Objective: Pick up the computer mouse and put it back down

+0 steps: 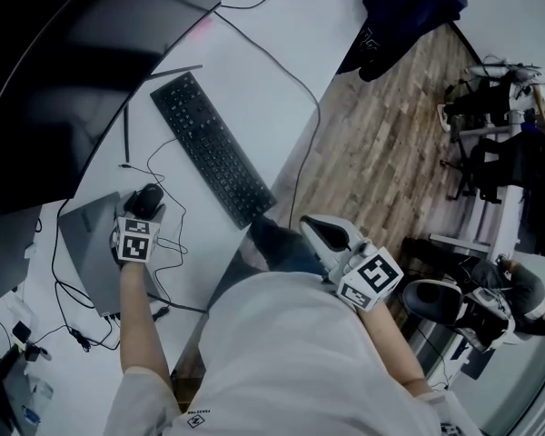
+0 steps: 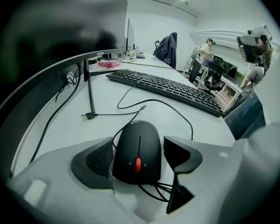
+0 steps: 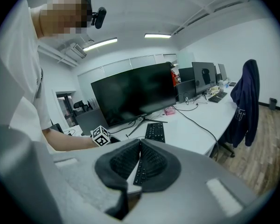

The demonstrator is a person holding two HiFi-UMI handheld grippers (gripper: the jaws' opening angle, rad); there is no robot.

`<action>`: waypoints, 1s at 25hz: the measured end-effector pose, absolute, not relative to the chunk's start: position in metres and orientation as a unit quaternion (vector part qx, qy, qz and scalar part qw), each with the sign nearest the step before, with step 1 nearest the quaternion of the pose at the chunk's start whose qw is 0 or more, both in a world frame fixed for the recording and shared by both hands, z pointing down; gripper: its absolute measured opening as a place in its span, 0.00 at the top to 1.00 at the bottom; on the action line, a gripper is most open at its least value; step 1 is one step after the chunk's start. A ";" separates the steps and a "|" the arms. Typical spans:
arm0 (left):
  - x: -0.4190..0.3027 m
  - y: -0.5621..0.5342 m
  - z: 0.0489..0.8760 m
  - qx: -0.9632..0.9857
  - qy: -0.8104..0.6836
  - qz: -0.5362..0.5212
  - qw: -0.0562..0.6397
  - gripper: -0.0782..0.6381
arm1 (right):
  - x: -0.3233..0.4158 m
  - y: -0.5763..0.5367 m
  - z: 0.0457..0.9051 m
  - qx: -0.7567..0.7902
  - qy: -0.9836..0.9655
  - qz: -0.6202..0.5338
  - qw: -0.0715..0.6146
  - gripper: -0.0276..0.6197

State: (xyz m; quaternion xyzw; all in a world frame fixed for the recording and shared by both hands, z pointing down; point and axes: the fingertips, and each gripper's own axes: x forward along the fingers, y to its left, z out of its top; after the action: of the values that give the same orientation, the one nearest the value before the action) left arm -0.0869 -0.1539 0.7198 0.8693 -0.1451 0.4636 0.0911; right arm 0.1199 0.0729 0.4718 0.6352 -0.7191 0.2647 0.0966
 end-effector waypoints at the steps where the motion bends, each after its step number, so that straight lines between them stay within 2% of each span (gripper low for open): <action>1: -0.087 -0.154 0.720 0.869 -0.144 0.465 0.089 0.42 | 0.120 0.073 0.472 0.635 -0.720 0.265 0.096 0.95; 6: -0.086 -0.150 0.719 0.870 -0.132 0.469 0.078 0.48 | 0.119 0.076 0.472 0.633 -0.721 0.265 0.094 0.95; 13: -0.089 -0.143 0.718 0.866 -0.138 0.469 0.101 0.49 | 0.122 0.078 0.470 0.632 -0.724 0.262 0.089 0.95; 25: -0.100 -0.133 0.665 0.872 -0.195 0.433 0.121 0.49 | 0.122 0.061 0.456 0.610 -0.752 0.237 0.075 0.95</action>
State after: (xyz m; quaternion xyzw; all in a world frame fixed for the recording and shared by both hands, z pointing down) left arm -0.1001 -0.1333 0.6646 0.8719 -0.1951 0.4326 0.1208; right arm 0.1216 0.0612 0.4560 0.6102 -0.7524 0.2366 0.0750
